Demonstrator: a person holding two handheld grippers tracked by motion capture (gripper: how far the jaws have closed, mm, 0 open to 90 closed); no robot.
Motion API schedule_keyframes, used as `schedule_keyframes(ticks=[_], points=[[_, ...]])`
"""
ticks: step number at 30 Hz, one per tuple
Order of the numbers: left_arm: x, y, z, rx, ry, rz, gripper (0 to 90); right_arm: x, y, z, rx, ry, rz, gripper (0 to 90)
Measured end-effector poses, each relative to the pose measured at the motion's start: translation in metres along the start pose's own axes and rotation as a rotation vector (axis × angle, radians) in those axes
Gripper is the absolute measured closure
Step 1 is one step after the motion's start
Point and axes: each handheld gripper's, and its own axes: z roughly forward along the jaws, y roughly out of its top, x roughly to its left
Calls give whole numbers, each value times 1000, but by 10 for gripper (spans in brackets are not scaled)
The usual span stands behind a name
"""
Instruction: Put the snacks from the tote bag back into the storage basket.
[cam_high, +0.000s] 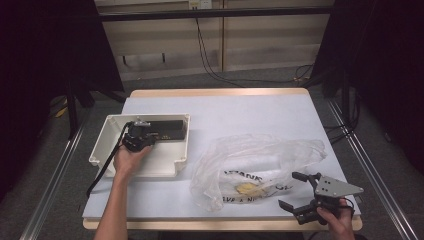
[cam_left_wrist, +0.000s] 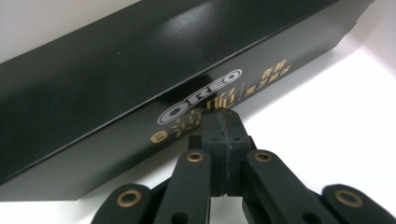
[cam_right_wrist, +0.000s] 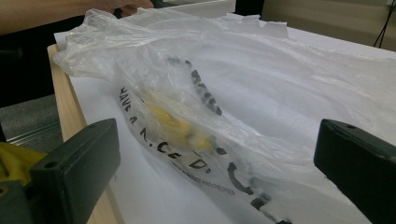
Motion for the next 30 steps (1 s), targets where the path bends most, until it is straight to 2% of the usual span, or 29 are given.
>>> schedule_keyframes(ticks=[5,8,9,10,11,13,15,16,17,19,20,22,23,25,30], points=[[2,1,-1,-9,-10,-15,896,1,0,1,2,2,-3,2],[1,-1,-1,15,-7,12,884,1,0,1,2,2,-1,2],[0,-1,-1,11,-12,2,878,1,0,1,2,-1,-1,2],[-1,-2,-1,3,-6,8,861,0,0,0,2,0,-2,2],[-2,-1,-5,0,-25,19,838,0,0,0,2,7,-4,2],[-2,-1,-7,-6,-30,29,813,0,0,0,2,0,0,2],[-3,-1,-18,-32,-31,36,686,1,0,-1,-3,1,-4,2],[-3,-1,-18,-32,-31,36,639,1,0,-1,-4,2,-5,2],[-2,-2,-27,-49,-47,38,580,1,0,-1,-5,0,-5,2],[-3,-3,-32,-61,-42,45,458,1,1,-1,-4,-2,-4,2],[-3,-3,-37,-73,-35,58,458,1,1,-1,-4,-4,-5,2],[-3,-6,-48,-110,-37,58,355,1,1,0,-5,-3,-5,2],[-3,-7,-51,-124,-37,55,248,1,1,0,0,1,-4,2],[-1,-9,-60,-138,-31,65,218,1,1,1,-4,2,-7,2],[2,-18,-82,-206,-78,59,95,1,1,1,-4,0,-7,2]])
